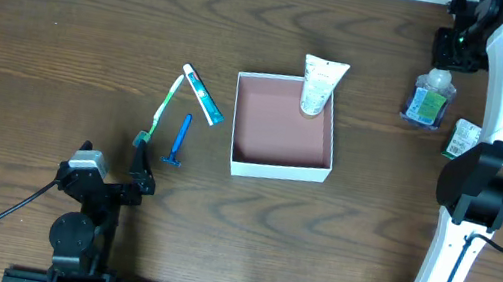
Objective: Pack container
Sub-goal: 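Carry the soap bottle left over the box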
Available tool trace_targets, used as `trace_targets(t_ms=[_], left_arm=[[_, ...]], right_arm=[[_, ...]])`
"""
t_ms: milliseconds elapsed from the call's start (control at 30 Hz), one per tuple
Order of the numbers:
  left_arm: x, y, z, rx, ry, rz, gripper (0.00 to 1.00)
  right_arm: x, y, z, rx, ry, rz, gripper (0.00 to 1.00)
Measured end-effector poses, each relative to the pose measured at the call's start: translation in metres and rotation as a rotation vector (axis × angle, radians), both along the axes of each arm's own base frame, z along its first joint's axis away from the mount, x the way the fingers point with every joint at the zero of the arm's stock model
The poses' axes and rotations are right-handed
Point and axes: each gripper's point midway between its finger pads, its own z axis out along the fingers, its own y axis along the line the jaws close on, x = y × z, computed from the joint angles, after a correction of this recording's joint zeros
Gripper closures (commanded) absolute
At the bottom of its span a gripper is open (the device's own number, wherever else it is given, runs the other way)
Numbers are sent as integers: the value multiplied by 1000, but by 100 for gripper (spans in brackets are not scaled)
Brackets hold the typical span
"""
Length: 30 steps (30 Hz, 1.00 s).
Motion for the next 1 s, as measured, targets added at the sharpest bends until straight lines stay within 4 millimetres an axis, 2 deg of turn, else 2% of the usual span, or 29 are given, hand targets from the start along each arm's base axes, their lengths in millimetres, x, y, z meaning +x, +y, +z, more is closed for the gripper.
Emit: trace_targets(t_ms=[67, 167, 300, 433, 500, 600, 700, 767, 867, 1000], left_arm=[[0, 0, 0, 0, 0, 0, 2], [0, 0, 0, 0, 0, 0, 2], [0, 0, 0, 0, 0, 0, 2], [0, 0, 0, 0, 0, 0, 2], [0, 0, 0, 0, 0, 0, 2], [0, 0, 0, 0, 0, 0, 2], [0, 0, 0, 0, 0, 0, 2], [0, 0, 0, 0, 0, 0, 2], [0, 0, 0, 0, 0, 0, 2], [0, 0, 0, 0, 0, 0, 2]], right_arm=[[0, 0, 5, 0, -10, 0, 87], [-2, 1, 22, -1, -42, 1, 88], [-8, 3, 70, -7, -137, 3, 89], [-24, 17, 134, -14, -263, 29, 89], [-37, 36, 168, -11, -331, 65, 89], [-55, 67, 205, 2, -409, 129, 88], [-76, 102, 230, 28, -456, 204, 89], [-94, 125, 243, 47, -470, 251, 90], [-115, 157, 250, 75, -467, 325, 92], [-136, 182, 249, 94, -438, 389, 94]])
